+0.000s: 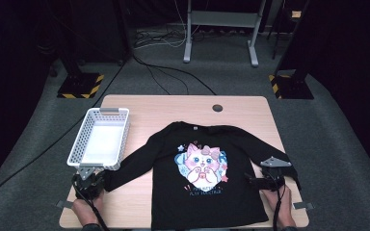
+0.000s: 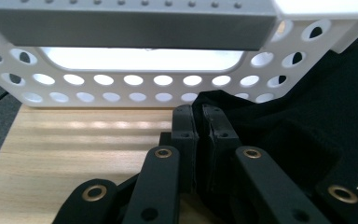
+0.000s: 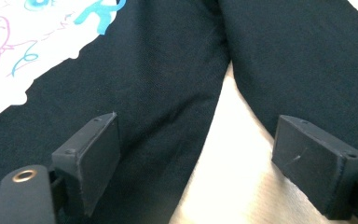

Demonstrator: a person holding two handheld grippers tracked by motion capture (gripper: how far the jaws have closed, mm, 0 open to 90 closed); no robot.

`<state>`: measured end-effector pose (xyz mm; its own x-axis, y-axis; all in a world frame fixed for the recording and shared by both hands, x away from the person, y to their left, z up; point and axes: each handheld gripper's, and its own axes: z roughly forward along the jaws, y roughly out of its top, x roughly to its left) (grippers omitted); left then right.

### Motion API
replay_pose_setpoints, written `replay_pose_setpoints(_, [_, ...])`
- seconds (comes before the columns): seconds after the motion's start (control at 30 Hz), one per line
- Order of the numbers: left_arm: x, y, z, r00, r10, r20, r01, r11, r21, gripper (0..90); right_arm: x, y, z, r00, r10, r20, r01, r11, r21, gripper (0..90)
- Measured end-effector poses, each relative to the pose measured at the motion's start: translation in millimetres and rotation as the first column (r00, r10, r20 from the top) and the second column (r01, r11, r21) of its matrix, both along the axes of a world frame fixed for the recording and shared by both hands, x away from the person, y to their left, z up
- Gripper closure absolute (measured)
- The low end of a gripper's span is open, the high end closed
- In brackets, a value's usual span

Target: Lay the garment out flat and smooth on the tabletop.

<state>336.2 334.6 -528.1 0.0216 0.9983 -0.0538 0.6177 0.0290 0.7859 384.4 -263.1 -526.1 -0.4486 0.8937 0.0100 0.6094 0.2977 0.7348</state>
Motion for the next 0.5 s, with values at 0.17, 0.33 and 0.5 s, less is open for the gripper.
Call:
replay_pose_setpoints(0.17, [-0.8,2.4,-0.2,1.0000,0.000,0.000,0.000,0.9999,-0.014,83.6,-4.6,-7.2,0.0,1.0000,0.008,0.000,-0.008,1.0000,-0.002,14.2])
replay_pose_setpoints(0.33, [-1.4,4.2,-0.5,1.0000,0.009,-0.001,-0.009,0.9995,-0.030,81.3,-9.9,-17.3,0.1,0.9999,0.011,-0.001,-0.011,0.9999,-0.002,14.2])
replay_pose_setpoints(0.5, [-2.5,7.6,-0.6,1.0000,0.009,-0.004,-0.009,0.9992,-0.039,77.2,-15.1,-26.1,-0.1,0.9999,0.017,0.001,-0.017,0.9998,-0.002,14.2])
